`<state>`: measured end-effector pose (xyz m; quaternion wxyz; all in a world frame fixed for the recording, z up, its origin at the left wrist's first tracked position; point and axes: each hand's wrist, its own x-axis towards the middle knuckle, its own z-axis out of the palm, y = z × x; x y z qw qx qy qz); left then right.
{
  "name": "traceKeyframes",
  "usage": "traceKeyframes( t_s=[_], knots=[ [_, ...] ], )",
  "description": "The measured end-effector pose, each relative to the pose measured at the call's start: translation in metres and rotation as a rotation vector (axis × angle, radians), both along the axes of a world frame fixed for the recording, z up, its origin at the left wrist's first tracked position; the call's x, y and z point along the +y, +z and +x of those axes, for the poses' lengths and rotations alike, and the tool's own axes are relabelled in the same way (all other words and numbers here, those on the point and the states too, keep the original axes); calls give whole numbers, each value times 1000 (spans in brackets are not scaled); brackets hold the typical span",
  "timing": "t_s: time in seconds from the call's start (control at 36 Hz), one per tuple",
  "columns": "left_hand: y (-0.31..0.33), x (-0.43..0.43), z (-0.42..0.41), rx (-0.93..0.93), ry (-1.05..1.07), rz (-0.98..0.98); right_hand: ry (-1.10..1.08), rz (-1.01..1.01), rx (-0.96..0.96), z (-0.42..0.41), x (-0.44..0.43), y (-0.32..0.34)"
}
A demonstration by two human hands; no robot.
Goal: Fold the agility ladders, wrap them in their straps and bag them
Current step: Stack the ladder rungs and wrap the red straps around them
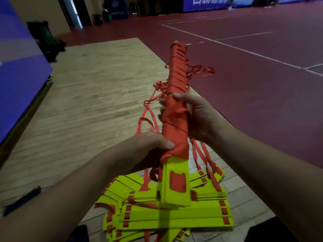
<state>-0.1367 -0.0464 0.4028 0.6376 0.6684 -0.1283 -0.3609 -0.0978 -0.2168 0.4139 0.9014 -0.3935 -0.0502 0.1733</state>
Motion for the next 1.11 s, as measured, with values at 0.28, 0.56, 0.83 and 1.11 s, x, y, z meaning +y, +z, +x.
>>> traceKeyframes(
  t_s=[0.28, 0.56, 0.83, 1.11],
  knots=[
    [1, 4, 4, -155, -161, 361, -219, -384, -135, 2, 6, -7],
    [-21, -1, 7, -542, -30, 598, -393, -383, -108, 9, 17, -6],
    [-3, 4, 6, -413, -165, 297, -136, 40, 134, 10, 3, 4],
    [-2, -4, 5, -266, 160, 270, 5, 77, 76, 6, -5, 13]
  ],
)
